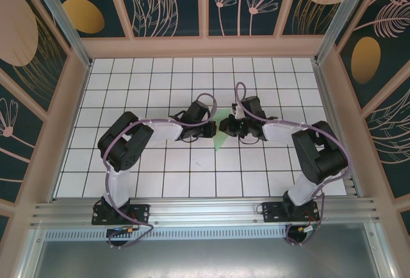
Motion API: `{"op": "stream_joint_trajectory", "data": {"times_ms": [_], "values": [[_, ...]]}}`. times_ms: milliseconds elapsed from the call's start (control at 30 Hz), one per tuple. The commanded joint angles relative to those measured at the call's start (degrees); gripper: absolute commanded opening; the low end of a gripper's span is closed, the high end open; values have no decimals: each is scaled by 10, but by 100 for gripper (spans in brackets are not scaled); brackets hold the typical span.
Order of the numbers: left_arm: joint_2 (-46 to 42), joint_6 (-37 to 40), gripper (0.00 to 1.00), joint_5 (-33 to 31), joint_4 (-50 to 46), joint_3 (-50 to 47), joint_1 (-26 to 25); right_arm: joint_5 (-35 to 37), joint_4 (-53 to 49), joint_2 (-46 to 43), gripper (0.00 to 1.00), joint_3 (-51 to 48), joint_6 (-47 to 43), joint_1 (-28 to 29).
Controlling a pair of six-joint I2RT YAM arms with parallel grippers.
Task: Fold a paper plane with a square sheet of paper (pick it up from the middle)
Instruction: Third fold the triangle at the center of the table.
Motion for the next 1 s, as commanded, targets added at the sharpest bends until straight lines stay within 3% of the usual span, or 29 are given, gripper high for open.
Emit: {"op": "stream_joint_trajectory", "data": {"times_ms": [0,267,600,967], "values": [[11,10,3,-20,-40,-17,-2,-32,35,-16,8,-42,32,17],[9,8,2,-18,-39,-17,-1,-33,95,17,7,-74,66,37],[8,7,2,-20,-39,-22,-2,15,39,77,7,-62,44,51],[5,7,2,-24,-41,-24,-2,13,17,1,8,-62,48,69]]}}
